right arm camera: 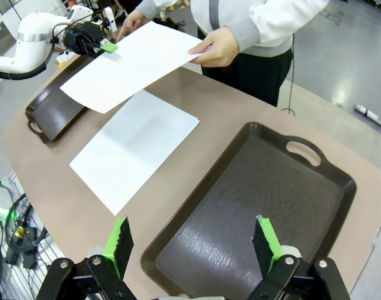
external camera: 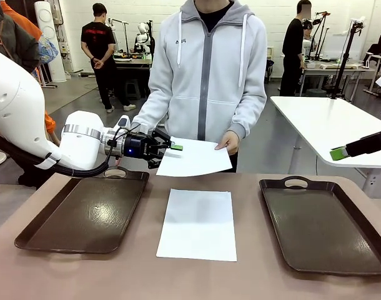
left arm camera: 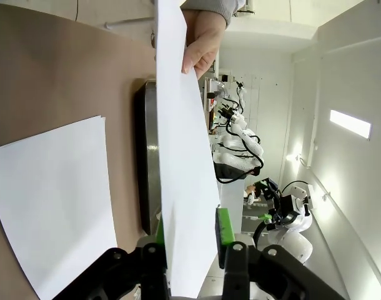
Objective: Sort the A4 documents.
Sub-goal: Receive the A4 Paper.
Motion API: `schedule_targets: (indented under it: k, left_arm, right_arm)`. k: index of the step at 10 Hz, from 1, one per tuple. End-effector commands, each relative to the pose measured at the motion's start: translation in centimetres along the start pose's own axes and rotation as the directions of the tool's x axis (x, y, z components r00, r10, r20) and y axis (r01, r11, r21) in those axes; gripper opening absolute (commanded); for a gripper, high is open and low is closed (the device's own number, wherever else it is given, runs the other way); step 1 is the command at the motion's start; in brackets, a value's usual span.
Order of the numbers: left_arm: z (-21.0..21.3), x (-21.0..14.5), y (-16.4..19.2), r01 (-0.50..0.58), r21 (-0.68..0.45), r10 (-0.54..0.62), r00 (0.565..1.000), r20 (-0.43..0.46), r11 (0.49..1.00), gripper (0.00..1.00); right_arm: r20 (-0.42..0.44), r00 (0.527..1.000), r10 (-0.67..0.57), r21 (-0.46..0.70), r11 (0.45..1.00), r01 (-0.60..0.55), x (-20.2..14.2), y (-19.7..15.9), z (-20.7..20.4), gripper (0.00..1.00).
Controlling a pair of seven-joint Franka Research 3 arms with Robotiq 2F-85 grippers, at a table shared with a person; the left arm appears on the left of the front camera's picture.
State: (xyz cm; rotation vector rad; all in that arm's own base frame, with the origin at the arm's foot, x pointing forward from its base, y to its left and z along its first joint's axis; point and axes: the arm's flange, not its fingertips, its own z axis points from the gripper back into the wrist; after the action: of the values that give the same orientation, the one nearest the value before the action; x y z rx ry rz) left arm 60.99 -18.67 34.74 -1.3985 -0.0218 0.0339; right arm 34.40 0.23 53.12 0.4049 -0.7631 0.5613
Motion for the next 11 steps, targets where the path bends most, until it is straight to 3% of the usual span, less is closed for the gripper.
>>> schedule_targets:
  k: [1,2,3,4,10,11]
  left_arm:
    - [0.0,0.3,0.1,0.016,-0.013,-0.015,1.000,0.026,1.000,0.17]
    - [0.0,0.3,0.0,0.017,-0.010,-0.017,0.999,0.027,1.000,0.00]
    - [0.1,0.2,0.0,0.022,-0.007,-0.021,0.999,0.031,1.000,0.17]
    - [0.2,0.2,0.0,0.020,-0.005,-0.020,0.999,0.031,1.000,0.00]
    - [1.2,0.1,-0.2,0.040,-0.003,-0.039,0.997,0.060,0.999,0.00]
    - [1.2,0.0,-0.5,0.043,-0.010,-0.043,0.999,0.027,0.999,0.00]
  right_arm:
    - [0.002,1.000,-0.004,0.014,1.000,0.004,-0.1,-0.1,-0.2,1.00]
    - [0.002,1.000,-0.004,0.014,1.000,0.004,-0.1,-0.1,-0.2,1.00]
    - [0.002,1.000,-0.004,0.014,1.000,0.004,-0.1,-0.1,-0.2,1.00]
    - [0.002,1.000,-0.004,0.014,1.000,0.004,-0.1,-0.1,-0.2,1.00]
    - [0.002,1.000,-0.004,0.014,1.000,0.004,-0.1,-0.1,-0.2,1.00]
    - [0.002,1.000,-0.004,0.014,1.000,0.004,-0.1,-0.1,-0.2,1.00]
